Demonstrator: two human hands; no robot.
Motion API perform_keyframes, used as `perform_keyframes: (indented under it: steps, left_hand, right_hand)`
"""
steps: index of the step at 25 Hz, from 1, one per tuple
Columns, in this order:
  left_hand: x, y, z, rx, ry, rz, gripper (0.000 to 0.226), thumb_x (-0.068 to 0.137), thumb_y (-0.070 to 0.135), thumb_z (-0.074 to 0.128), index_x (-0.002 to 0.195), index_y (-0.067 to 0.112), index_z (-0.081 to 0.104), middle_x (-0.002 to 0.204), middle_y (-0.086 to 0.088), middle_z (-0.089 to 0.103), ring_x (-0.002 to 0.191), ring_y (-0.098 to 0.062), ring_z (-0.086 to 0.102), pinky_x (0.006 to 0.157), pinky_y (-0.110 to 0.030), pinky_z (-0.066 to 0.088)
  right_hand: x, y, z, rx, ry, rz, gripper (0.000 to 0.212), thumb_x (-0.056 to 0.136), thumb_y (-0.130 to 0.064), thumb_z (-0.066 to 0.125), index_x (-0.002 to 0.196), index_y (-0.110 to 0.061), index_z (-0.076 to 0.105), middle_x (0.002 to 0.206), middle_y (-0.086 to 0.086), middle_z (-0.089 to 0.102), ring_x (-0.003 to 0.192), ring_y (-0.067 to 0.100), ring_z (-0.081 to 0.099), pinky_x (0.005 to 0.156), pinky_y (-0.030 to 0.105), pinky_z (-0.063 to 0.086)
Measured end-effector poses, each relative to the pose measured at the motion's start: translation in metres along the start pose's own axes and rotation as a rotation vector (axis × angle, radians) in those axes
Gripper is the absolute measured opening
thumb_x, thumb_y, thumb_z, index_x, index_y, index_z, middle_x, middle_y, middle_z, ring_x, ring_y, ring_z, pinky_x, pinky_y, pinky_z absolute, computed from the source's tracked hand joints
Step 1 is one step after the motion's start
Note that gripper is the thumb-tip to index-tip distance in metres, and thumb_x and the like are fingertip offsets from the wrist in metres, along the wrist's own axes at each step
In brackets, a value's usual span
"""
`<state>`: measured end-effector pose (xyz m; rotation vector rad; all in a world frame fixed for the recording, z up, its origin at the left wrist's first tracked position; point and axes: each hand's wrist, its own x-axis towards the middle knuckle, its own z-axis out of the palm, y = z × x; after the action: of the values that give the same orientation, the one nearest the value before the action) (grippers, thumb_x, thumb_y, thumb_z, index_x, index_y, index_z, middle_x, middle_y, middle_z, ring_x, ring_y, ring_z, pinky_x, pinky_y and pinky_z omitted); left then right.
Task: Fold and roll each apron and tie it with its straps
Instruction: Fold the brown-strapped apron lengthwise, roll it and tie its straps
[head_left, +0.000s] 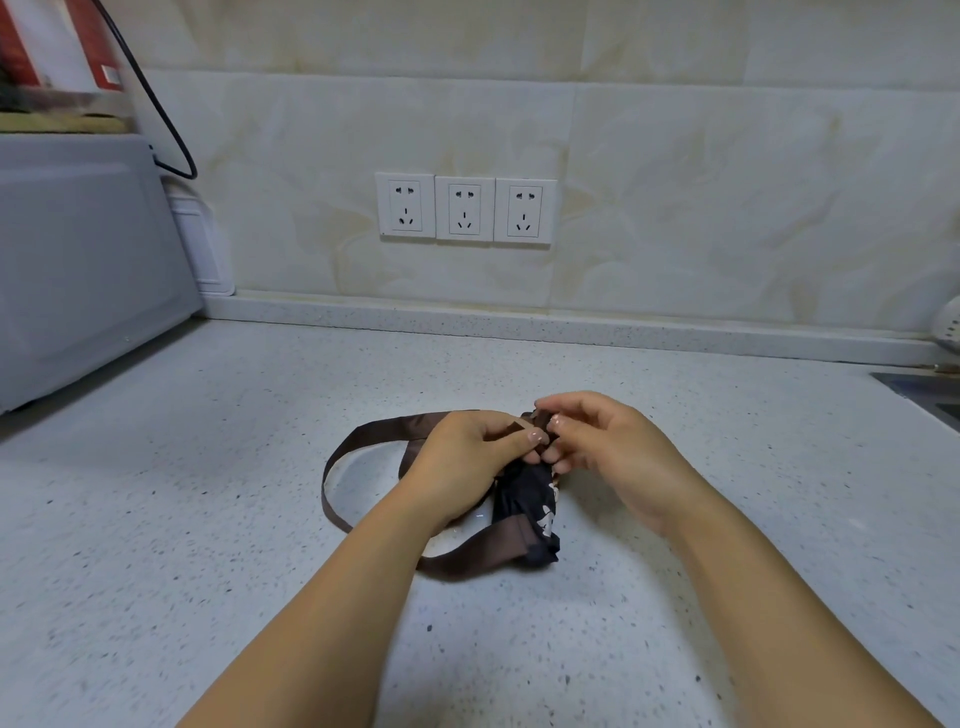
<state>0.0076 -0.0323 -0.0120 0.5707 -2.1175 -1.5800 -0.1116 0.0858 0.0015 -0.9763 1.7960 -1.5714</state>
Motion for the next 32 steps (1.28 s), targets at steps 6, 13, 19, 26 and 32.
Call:
perform_keyframes:
  steps: [6,13,19,26,32]
  left_hand:
    - [0.000,0.002,-0.005,-0.006,-0.030,-0.075,0.020,0.095,0.026,0.061,0.083,0.021,0.077,0.077,0.012,0.072,0.060,0.000,0.048,0.056,-0.007,0.038]
    - [0.009,-0.005,-0.019,-0.294,-0.061,-0.310,0.021,0.091,0.026,0.065,0.100,0.011,0.077,0.080,0.004,0.068,0.063,-0.005,0.042,0.059,-0.018,0.031]
    - [0.006,-0.005,-0.021,-0.383,-0.117,-0.268,0.017,0.071,0.004,0.080,0.087,0.005,0.077,0.092,-0.014,0.073,0.083,-0.021,0.070,0.076,-0.026,0.055]
    - [-0.001,0.002,-0.006,0.108,0.085,0.047,0.029,0.074,-0.004,0.069,0.072,0.024,0.064,0.067,0.009,0.062,0.062,-0.010,0.052,0.064,-0.025,0.046]
    - [-0.006,0.009,0.008,0.685,0.363,0.217,0.022,0.080,0.011,0.055,0.082,0.032,0.052,0.081,0.013,0.057,0.075,-0.003,0.050,0.064,-0.028,0.043]
  right_hand:
    - [-0.002,0.000,0.002,-0.071,0.068,-0.036,0.003,0.086,-0.013,0.071,0.085,-0.013,0.073,0.076,0.001,0.073,0.073,0.014,0.068,0.069,0.029,0.057]
    - [-0.007,-0.005,0.003,-0.121,-0.011,-0.080,0.008,0.084,-0.009,0.072,0.077,-0.010,0.067,0.094,-0.003,0.075,0.088,0.016,0.070,0.072,0.032,0.056]
    - [-0.009,-0.002,0.006,-0.277,-0.112,-0.068,0.020,0.074,-0.007,0.079,0.063,-0.022,0.071,0.110,-0.016,0.063,0.094,0.008,0.065,0.081,0.017,0.052]
    - [-0.005,-0.003,0.003,-0.257,-0.054,-0.023,0.027,0.091,-0.004,0.053,0.102,-0.024,0.067,0.097,-0.012,0.071,0.084,0.002,0.067,0.075,0.015,0.052]
    - [-0.003,0.000,0.015,-0.257,0.019,-0.073,0.034,0.095,-0.002,0.045,0.102,-0.024,0.070,0.086,-0.005,0.072,0.073,0.004,0.067,0.076,0.019,0.055]
